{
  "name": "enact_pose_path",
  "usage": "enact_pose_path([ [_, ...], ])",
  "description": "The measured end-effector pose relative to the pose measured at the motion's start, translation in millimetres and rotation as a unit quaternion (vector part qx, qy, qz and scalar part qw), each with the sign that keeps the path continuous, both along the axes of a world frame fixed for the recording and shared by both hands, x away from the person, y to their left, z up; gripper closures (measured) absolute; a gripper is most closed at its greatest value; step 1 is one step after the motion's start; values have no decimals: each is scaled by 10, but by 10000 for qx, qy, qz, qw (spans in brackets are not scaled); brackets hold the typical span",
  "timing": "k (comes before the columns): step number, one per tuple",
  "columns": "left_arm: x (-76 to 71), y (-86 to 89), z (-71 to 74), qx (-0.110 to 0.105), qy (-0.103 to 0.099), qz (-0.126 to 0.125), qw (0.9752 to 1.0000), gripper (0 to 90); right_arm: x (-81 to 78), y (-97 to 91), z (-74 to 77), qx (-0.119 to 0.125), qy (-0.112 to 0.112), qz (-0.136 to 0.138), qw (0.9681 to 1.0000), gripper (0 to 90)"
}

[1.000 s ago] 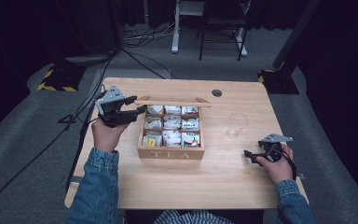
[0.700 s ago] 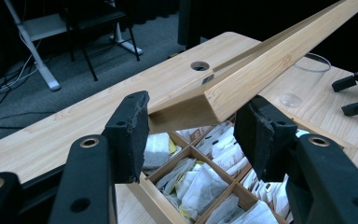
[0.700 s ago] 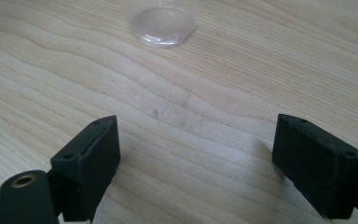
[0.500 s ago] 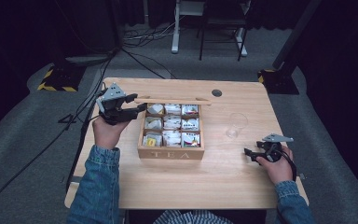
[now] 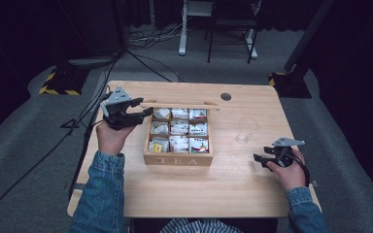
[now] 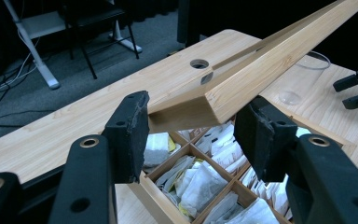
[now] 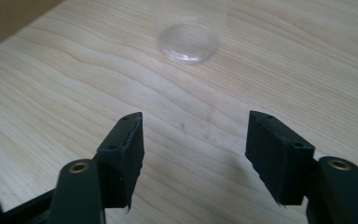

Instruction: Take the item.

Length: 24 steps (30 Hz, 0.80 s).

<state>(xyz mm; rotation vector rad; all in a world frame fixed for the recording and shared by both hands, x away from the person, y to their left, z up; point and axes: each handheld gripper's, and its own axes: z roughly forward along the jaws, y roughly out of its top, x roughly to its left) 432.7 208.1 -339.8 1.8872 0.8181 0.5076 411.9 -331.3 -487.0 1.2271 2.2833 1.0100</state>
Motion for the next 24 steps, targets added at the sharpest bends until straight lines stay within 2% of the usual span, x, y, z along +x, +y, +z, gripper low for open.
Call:
enact_pose_path([
  [9,3,1,3,1,4,-1,10000,457,0,180,184,65,-62,368,9993,383],
  [18,-2,0,-1,16,5,-14,10000,457,33,374,375,95,-18,573,9983,377],
  [22,-4,-1,-1,22,9,-15,10000,457,43,447,437,112,51,576,9983,377],
  [23,-4,-1,0,25,8,-12,10000,457,41,505,476,121,115,477,9987,378],
  [24,-5,-3,0,19,5,-4,10000,458,37,570,516,87,71,428,9990,378],
])
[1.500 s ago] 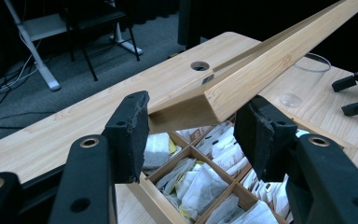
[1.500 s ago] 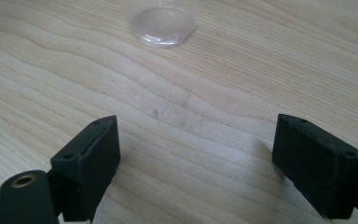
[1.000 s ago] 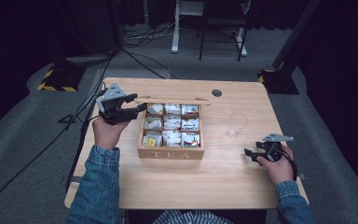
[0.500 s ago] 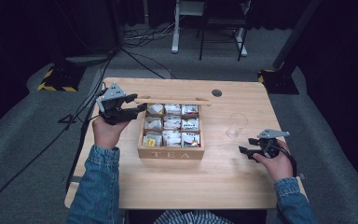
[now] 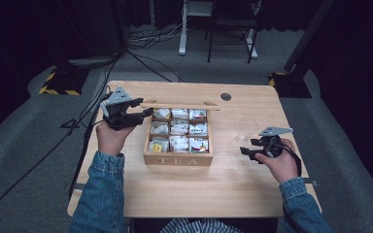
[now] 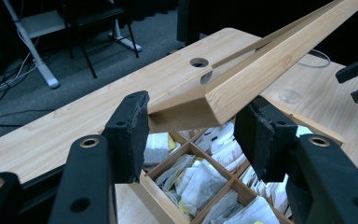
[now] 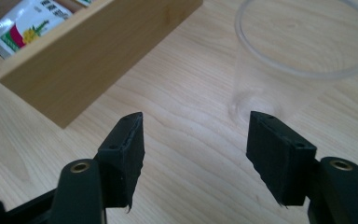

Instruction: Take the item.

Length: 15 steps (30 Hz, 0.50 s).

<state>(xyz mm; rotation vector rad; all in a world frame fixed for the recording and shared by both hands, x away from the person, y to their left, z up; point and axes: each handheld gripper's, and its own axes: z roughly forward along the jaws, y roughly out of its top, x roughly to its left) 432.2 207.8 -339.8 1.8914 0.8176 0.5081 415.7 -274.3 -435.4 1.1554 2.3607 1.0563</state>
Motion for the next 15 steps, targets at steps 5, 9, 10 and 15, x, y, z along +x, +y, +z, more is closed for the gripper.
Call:
enact_pose_path([
  [5,2,0,2,-5,-4,4,10000,457,2,201,114,53,-122,97,9999,373],
  [9,0,0,1,9,-3,-6,10000,457,28,356,181,113,-129,305,9994,373],
  [10,-1,-1,1,12,-1,-8,10000,457,37,400,194,125,-134,340,9993,373],
  [15,-3,0,1,33,1,-19,10000,457,74,621,255,102,-181,615,9979,374],
])
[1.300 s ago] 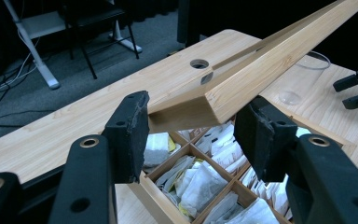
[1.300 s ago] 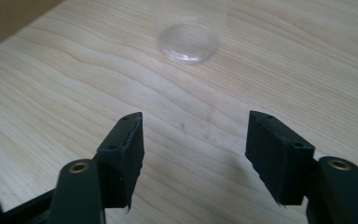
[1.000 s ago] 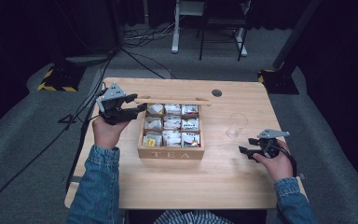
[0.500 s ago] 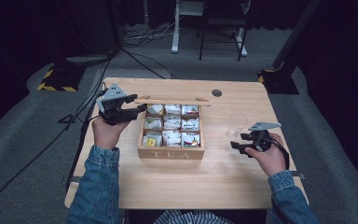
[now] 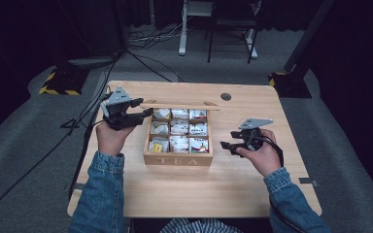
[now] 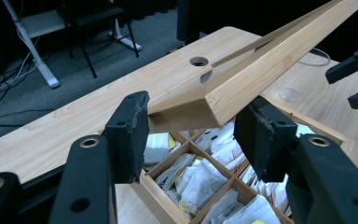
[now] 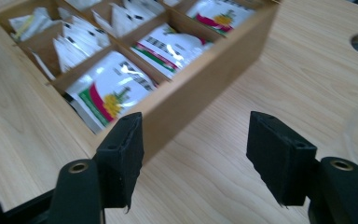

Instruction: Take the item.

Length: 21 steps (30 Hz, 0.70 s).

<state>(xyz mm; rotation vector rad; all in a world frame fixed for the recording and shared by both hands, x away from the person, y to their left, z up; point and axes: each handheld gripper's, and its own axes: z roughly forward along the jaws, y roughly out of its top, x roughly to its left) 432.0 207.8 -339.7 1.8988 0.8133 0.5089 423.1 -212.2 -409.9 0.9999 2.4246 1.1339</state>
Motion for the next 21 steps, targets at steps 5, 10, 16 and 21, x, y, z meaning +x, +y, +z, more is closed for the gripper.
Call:
enact_pose_path([
  [5,1,1,-1,0,0,-7,10000,457,28,206,42,6,0,247,9997,372],
  [10,3,3,-2,-9,-3,-12,10000,457,64,446,88,-20,-6,498,9988,368],
  [16,0,2,-2,8,6,-17,10000,457,100,727,132,-48,9,745,9972,364],
  [21,1,4,-2,10,11,-26,10000,457,131,942,147,-77,0,942,9955,363],
])
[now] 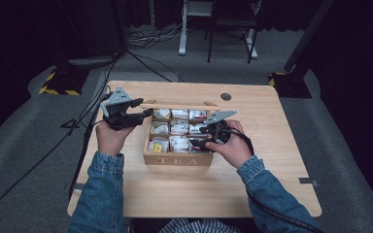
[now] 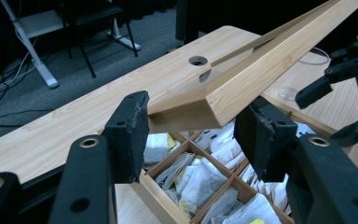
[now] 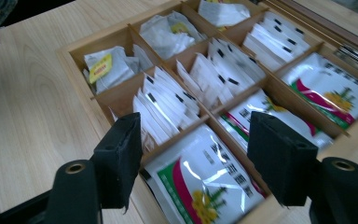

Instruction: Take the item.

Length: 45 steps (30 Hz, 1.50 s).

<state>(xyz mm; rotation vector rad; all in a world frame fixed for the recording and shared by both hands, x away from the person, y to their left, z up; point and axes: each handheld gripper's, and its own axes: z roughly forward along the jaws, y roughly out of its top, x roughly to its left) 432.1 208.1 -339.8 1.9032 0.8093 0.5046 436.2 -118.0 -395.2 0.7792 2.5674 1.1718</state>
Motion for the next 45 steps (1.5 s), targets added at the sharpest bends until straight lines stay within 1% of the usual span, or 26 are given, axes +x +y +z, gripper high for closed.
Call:
enact_pose_path([
  [8,0,0,-1,0,12,-3,10000,456,53,273,-25,42,53,192,9998,363],
  [17,-8,1,-5,37,19,-14,10000,456,84,508,-77,66,100,377,9992,368],
  [24,-13,1,-8,40,31,-17,10000,455,116,631,-123,112,142,422,9989,370],
  [25,-13,1,-9,37,30,-17,10000,455,123,676,-140,152,165,432,9988,371],
  [30,-13,0,-10,32,33,-13,10000,455,141,752,-192,218,182,444,9986,386],
  [36,-13,0,-10,20,30,-3,10000,455,155,850,-280,253,191,490,9983,407],
  [41,-14,0,-10,23,32,-2,10000,455,164,923,-341,216,232,525,9981,418],
  [42,-14,0,-10,27,30,-4,10000,455,164,955,-355,136,179,526,9984,404],
  [43,-14,-1,-10,26,32,-4,10000,455,166,959,-352,118,163,528,9984,404],
  [45,-14,-1,-10,27,30,-4,10000,455,172,964,-345,153,153,519,9984,409],
])
